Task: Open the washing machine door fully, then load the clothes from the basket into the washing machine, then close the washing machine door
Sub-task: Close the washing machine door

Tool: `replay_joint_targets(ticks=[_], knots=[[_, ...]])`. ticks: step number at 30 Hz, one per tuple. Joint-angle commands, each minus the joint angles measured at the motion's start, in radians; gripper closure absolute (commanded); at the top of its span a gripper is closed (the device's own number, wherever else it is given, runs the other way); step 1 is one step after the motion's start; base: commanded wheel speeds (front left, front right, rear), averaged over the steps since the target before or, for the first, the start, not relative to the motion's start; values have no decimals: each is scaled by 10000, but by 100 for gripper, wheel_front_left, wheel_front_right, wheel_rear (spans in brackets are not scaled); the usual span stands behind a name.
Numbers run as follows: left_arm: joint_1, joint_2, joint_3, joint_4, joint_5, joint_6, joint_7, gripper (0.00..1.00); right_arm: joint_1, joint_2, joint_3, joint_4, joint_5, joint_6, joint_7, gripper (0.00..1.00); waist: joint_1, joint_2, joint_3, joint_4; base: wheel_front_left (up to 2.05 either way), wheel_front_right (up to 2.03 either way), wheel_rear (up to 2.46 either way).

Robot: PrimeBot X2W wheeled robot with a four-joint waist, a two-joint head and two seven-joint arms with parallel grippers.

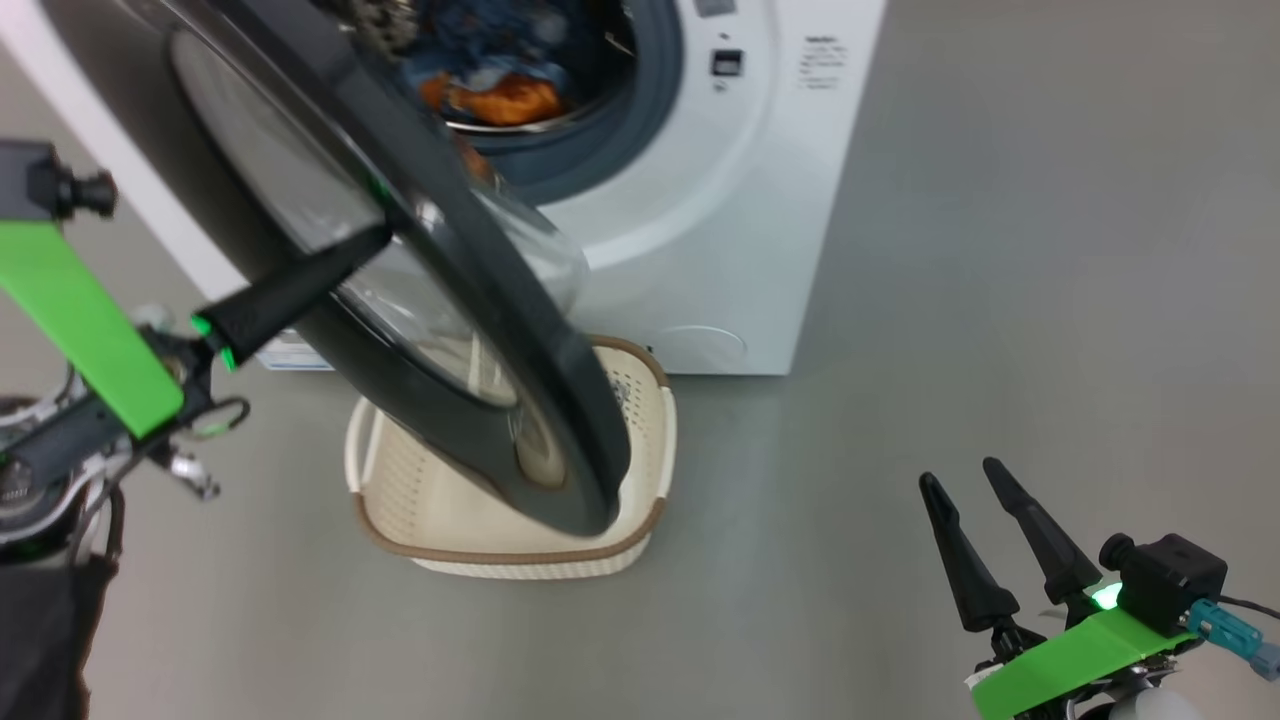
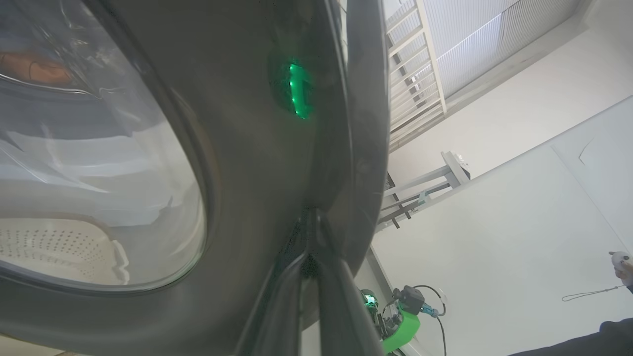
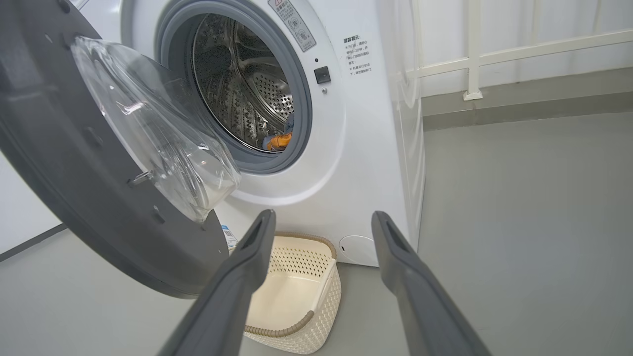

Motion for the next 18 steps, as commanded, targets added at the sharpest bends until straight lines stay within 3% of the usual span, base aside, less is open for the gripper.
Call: replay_joint_targets(ticks=[1,8,18], knots=[[-589,308,332,-176,134,-33,-122,100,-251,-22,144,-277,-66,29,-48,0,-1,0,327,-372,0,0,0],[-864,443,-19,111,230,-33,-685,100,-326,66,46,-280,-97,29,-48,0,-1,0,448,-596,0,0,0],[9,1052,-191,94,306,-33,-1581,100,-256,97,-56,-199,-106,29,-48,0,-1,0,135,-297,0,0,0]])
